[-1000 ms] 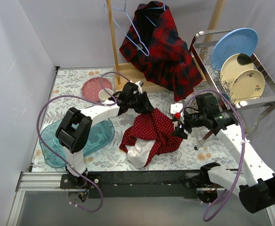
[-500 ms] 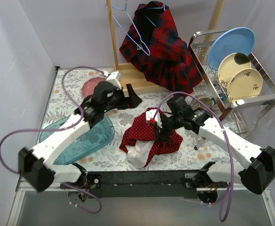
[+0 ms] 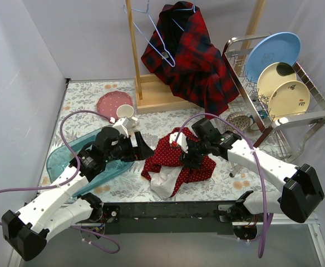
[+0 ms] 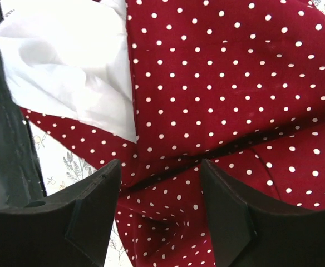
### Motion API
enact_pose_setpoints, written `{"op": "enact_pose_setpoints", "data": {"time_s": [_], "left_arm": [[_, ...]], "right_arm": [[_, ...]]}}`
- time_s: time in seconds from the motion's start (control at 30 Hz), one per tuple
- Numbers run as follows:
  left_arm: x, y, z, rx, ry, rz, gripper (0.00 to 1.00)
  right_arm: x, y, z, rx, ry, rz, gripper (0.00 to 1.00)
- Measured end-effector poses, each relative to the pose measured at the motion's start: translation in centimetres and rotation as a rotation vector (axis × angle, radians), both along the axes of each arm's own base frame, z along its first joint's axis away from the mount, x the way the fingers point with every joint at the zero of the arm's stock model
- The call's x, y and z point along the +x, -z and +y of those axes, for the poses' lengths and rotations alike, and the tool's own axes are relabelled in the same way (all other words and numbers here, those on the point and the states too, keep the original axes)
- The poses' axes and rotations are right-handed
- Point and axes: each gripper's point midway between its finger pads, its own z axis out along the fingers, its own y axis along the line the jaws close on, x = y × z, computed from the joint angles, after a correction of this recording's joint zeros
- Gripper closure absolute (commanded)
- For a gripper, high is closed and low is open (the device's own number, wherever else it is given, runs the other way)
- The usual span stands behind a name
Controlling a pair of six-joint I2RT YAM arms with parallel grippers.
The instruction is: Place the skirt on the hanger
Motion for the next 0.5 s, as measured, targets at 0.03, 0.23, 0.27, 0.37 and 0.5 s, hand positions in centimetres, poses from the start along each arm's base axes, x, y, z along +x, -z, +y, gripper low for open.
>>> {"op": "enact_pose_setpoints", "data": {"time_s": [0.03, 0.23, 0.27, 0.37, 0.5], "left_arm": [[-0.3, 0.2, 0.0, -0.001, 0.005, 0.014, 0.14], [-2.2, 1.7, 0.3, -0.008, 0.032, 0.088, 0.16], [-2.5, 2.2, 0.3, -0.002, 0.036, 0.105, 0.16], [-3.5, 3.7, 0.3, 0.015, 0.045, 0.160, 0.17], [-4.7, 5.7, 0.1, 0.037, 0.060, 0.223, 0.17]], "right_arm": [[0.1, 0.2, 0.0, -0.007, 0.003, -0.003, 0.36], [0.5, 1.7, -0.2, -0.065, 0.018, -0.003, 0.51], [0.6, 1.9, -0.3, -0.077, 0.024, -0.005, 0.56], [1.1, 2.3, -0.7, -0.109, 0.054, -0.019, 0.68], [2.2, 2.4, -1.4, -0.144, 0.106, -0.059, 0.78]]}}
